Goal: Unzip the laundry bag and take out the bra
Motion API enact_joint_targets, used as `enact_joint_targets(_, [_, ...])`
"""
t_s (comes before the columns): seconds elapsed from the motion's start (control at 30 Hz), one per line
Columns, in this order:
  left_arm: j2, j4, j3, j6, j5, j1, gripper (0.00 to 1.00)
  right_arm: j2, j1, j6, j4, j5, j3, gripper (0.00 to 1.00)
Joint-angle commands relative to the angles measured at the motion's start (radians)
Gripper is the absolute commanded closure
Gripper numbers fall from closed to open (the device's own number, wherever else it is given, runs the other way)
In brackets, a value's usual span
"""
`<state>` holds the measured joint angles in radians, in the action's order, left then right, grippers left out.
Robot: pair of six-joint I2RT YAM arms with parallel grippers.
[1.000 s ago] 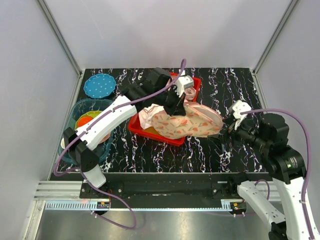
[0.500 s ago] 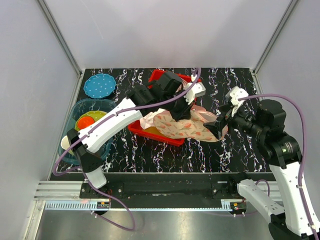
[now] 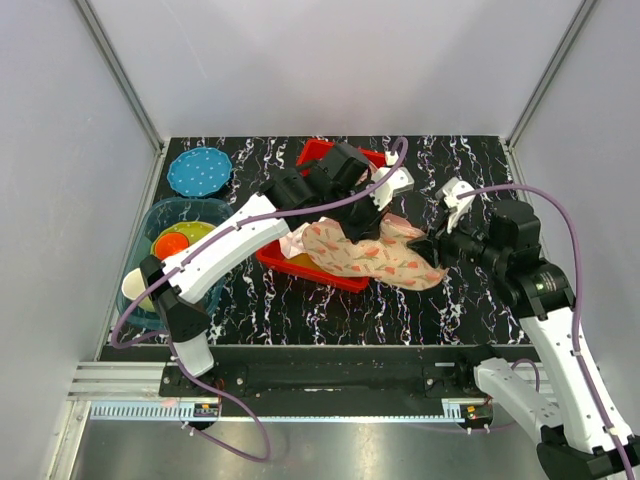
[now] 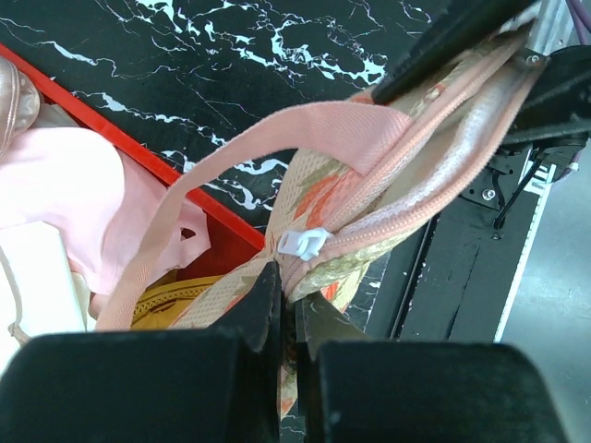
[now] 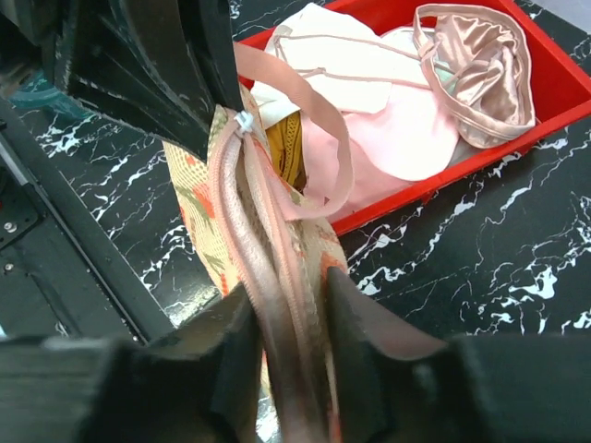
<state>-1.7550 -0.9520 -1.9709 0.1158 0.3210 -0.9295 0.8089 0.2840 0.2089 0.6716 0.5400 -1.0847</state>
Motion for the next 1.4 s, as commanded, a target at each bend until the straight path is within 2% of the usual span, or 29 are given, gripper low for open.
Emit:
enact_joint_targets(0.0, [0.012,0.039,-0.069,0.012,0.032,-0.005,1.00,-0.046,0.000,-0.011,-0.052,-0.034,0.032,0.71])
enact_joint_targets(0.03, [0.012,0.041,-0.068,0.010,0.042,-0.005,1.00,-0.054,0.000,-0.003,-0.053,-0.037,0.038,0.82])
enact_joint_targets(0.07, [0.015,0.044,-0.069,0.004,0.052,-0.005,1.00,-0.062,0.000,0.003,-0.052,-0.038,0.055,0.99])
enact_joint_targets(0.13, [0.015,0.041,-0.072,-0.002,0.087,-0.003,0.96,-0.094,0.000,0.021,-0.055,-0.051,0.075,1.00])
enact_joint_targets(0.17, [0.018,0.035,-0.080,-0.008,0.096,0.007,0.66,-0.111,0.000,0.027,-0.061,-0.061,0.100,1.00])
enact_joint_targets(0.2, [0.022,0.024,-0.083,-0.013,0.136,0.015,0.53,-0.134,0.000,0.036,-0.069,-0.087,0.118,1.00])
enact_joint_targets(0.27, [0.031,0.028,-0.074,-0.066,0.200,0.067,0.34,-0.216,0.000,0.038,-0.127,-0.144,0.179,1.00])
enact_joint_targets(0.3, [0.035,0.030,-0.071,-0.085,0.307,0.093,0.25,-0.247,0.000,0.044,-0.144,-0.200,0.196,1.00])
enact_joint_targets(0.33, [0.040,0.038,-0.063,-0.105,0.363,0.121,0.23,-0.304,-0.002,0.053,-0.158,-0.231,0.213,1.00])
enact_joint_targets(0.4, [0.073,0.137,0.002,-0.212,0.509,0.204,0.20,-0.358,0.000,0.072,-0.193,-0.285,0.244,1.00])
enact_joint_targets(0.47, [0.106,0.255,0.068,-0.348,0.584,0.250,0.17,-0.419,0.000,0.098,-0.211,-0.304,0.255,1.00])
enact_joint_targets(0.5, [0.132,0.372,0.123,-0.393,0.608,0.254,0.14,-0.450,-0.002,0.112,-0.213,-0.293,0.259,1.00])
enact_joint_targets(0.63, [0.105,0.516,0.122,-0.562,0.653,0.256,0.13,-0.528,0.000,0.194,-0.224,-0.220,0.285,1.00])
enact_joint_targets(0.73, [0.072,0.680,0.155,-0.736,0.697,0.253,0.12,-0.567,0.000,0.193,-0.245,-0.199,0.318,1.00])
enact_joint_targets(0.8, [0.052,0.791,0.155,-0.795,0.737,0.250,0.12,-0.576,0.000,0.188,-0.241,-0.204,0.322,1.00])
enact_joint_targets(0.9, [0.023,0.785,0.103,-0.798,0.754,0.239,0.15,-0.580,0.000,0.178,-0.231,-0.201,0.321,1.00])
enact_joint_targets(1.0, [0.009,0.695,0.052,-0.711,0.745,0.202,0.15,-0.580,0.000,0.176,-0.234,-0.186,0.318,1.00])
enact_joint_targets(1.07, [-0.012,0.591,0.014,-0.602,0.727,0.167,0.16,-0.576,0.000,0.178,-0.233,-0.186,0.309,1.00])
enact_joint_targets(1.13, [-0.034,0.570,0.009,-0.555,0.722,0.150,0.14,-0.571,0.000,0.176,-0.236,-0.183,0.307,1.00])
enact_joint_targets(1.23, [-0.118,0.576,-0.031,-0.628,0.760,0.147,0.13,-0.565,0.000,0.173,-0.244,-0.172,0.313,1.00])
enact_joint_targets(1.27, [-0.141,0.576,-0.049,-0.648,0.774,0.144,0.15,-0.562,-0.002,0.172,-0.244,-0.173,0.312,1.00])
enact_joint_targets(1.3, [-0.164,0.569,-0.068,-0.665,0.770,0.141,0.20,-0.563,0.001,0.170,-0.244,-0.175,0.313,1.00])
enact_joint_targets(1.37, [-0.182,0.570,-0.075,-0.721,0.799,0.133,0.22,-0.563,0.000,0.170,-0.241,-0.181,0.315,1.00])
